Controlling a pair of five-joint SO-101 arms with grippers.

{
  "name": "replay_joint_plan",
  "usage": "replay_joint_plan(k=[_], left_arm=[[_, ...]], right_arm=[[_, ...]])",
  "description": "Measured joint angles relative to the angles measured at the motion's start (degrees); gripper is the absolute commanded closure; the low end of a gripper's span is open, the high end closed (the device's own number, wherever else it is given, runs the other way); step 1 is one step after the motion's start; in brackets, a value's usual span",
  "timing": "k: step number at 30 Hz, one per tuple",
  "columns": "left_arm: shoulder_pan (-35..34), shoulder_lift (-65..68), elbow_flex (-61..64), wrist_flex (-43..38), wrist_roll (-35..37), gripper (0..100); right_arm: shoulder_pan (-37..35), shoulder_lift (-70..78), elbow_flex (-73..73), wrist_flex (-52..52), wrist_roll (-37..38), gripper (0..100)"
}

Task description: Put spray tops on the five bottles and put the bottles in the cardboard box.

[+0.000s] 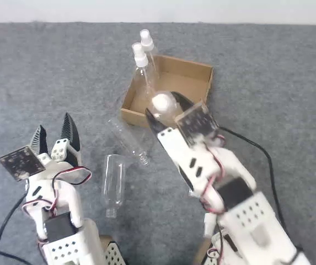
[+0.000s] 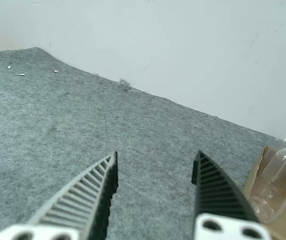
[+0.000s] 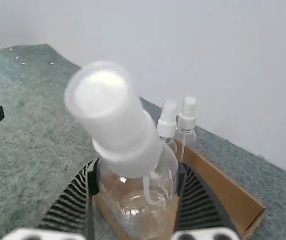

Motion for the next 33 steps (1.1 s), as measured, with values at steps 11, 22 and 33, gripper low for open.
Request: replay_joint_plan(k=[11,22,33], left_arm=[[0.0,0.0,0.0,0.0,0.0,77],[0.0,0.0,0.0,0.0,0.0,77],[0.0,0.0,0.0,0.0,0.0,77]], right_arm=[[0.0,23.1,-13.9,-2.7,0.0,99.2],[0.0,40.0,-23.7,-5.6,0.0,99.2],[0.0,53.4,-33.3,-5.6,-0.4,99.2]])
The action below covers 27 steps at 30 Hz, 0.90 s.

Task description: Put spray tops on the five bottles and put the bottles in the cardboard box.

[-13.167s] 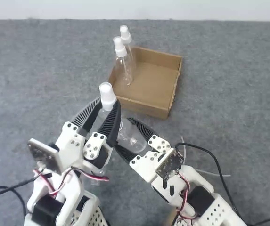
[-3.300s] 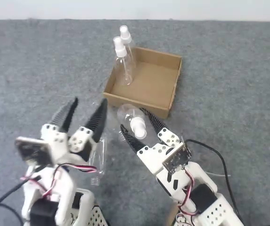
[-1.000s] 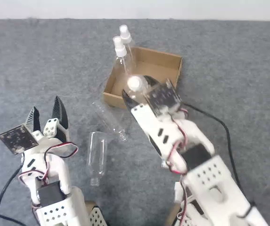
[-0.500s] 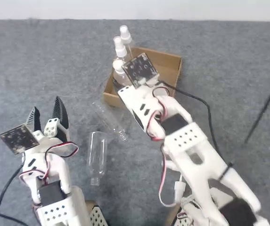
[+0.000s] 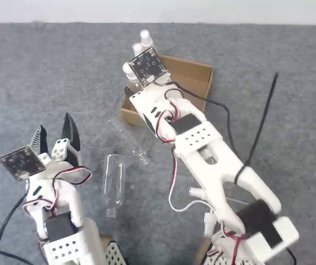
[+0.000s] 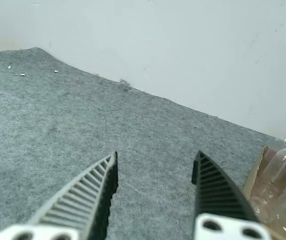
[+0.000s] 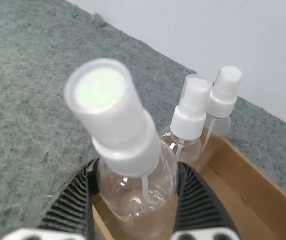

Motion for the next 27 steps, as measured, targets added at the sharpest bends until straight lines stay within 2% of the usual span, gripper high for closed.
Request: replay_joint_plan(k=[7,27], left_arm=[[0.0,0.0,0.0,0.0,-0.2,77],[0.0,0.0,0.0,0.0,-0.2,77]], right_arm=[[0.0,6.5,-3.1,0.0,-7.0,99.1],[0.0,16.5,-3.4,-8.3,-7.7,98.8]])
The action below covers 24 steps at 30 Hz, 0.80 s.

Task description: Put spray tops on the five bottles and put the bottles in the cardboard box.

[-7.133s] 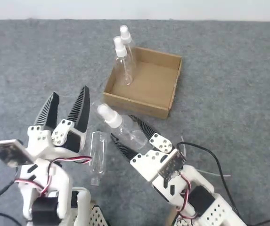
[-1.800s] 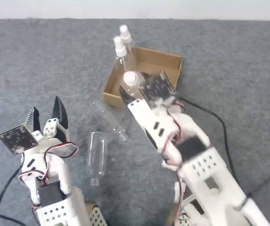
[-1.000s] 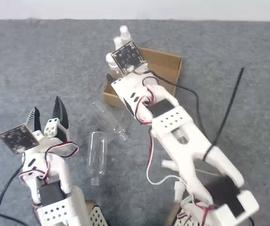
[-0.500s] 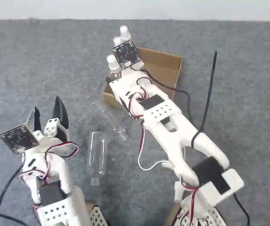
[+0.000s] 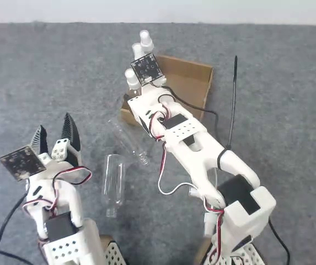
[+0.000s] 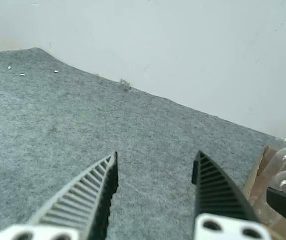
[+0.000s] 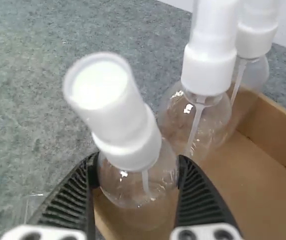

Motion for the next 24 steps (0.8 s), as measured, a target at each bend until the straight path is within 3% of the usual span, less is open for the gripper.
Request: replay_joint_plan(k=[16,24], left_arm=[[0.0,0.0,0.0,0.0,0.0,77],[0.0,0.0,0.0,0.0,0.0,77]], right_arm=[[0.0,0.0,0.0,0.0,0.0,98.7],[-0.1,0.0,0.0,0.5,-0.2,84.5]])
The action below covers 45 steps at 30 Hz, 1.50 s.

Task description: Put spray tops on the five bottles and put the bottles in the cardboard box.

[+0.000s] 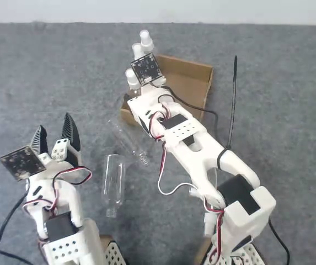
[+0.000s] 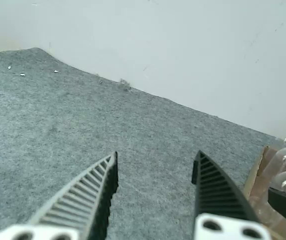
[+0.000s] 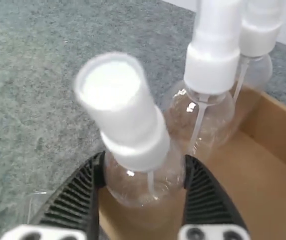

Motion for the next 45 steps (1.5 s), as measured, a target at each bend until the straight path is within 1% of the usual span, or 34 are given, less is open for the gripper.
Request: replay_joint_plan(k=[5,12,17,31,35,45], left_arm=[[0.0,0.0,0.0,0.0,0.0,77],[0.0,0.0,0.0,0.0,0.0,77],[0.0,0.0,0.0,0.0,0.0,77],[0.0,0.0,0.0,0.0,0.0,77],[0.0,0.0,0.0,0.0,0.0,77],[0.0,0.0,0.0,0.0,0.0,77]], right_arm=[[-0.1,0.0,-0.6,1.6,0.0,82.8],[-0.6,0.1,-0.5,2.5,0.0,73.9],[-1.2,0.6,-0.5,5.3,0.0,73.7],[-1.4,0.6,-0.5,5.7,0.0,73.7],[-1.4,0.4,-0.6,9.2,0.0,73.8],[-1.5,-7.3,-0.6,20.5,0.0,73.8]])
